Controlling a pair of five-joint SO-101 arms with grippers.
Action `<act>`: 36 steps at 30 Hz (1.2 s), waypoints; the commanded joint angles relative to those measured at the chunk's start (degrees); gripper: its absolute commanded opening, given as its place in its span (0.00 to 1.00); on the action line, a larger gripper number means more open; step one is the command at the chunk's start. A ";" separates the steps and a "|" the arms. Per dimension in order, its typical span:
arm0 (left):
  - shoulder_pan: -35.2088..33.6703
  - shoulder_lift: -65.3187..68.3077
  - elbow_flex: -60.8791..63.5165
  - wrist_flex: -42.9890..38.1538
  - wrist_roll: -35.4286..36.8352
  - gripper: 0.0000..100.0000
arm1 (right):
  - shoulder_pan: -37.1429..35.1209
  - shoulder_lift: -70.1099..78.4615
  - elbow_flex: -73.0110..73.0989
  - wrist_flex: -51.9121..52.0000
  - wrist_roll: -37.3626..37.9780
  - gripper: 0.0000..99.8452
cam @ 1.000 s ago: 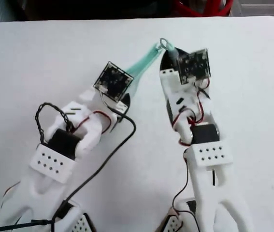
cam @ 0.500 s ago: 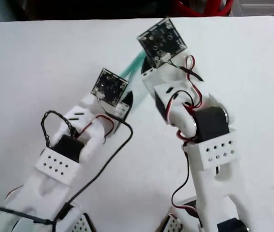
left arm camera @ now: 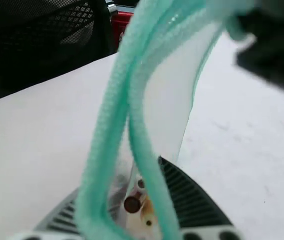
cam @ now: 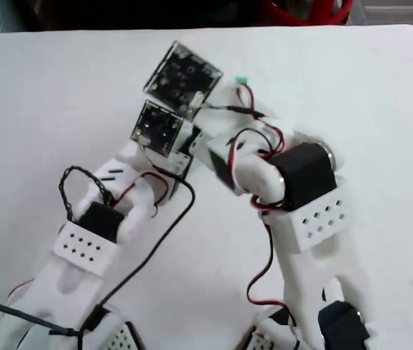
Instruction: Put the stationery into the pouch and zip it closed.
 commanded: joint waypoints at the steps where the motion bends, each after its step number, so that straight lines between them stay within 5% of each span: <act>1: 1.27 0.22 -0.70 -1.85 0.44 0.07 | -6.99 -0.13 -6.95 4.09 2.20 0.02; 12: 1.27 0.04 -0.70 -1.76 0.44 0.07 | -13.93 0.13 -10.02 8.75 2.64 0.02; 18: -0.92 -0.22 -0.70 -1.58 0.44 0.07 | -5.58 -0.31 -9.23 9.01 5.89 0.02; 22: -1.54 0.13 -2.29 -0.79 0.44 0.07 | -3.47 -2.68 0.44 9.19 9.05 0.02; 28: -1.54 0.22 -4.04 1.93 0.44 0.07 | -13.85 -12.53 20.13 9.19 13.98 0.02; 36: -1.54 0.22 -3.87 1.93 0.44 0.07 | -13.05 -20.79 22.33 9.10 16.70 0.02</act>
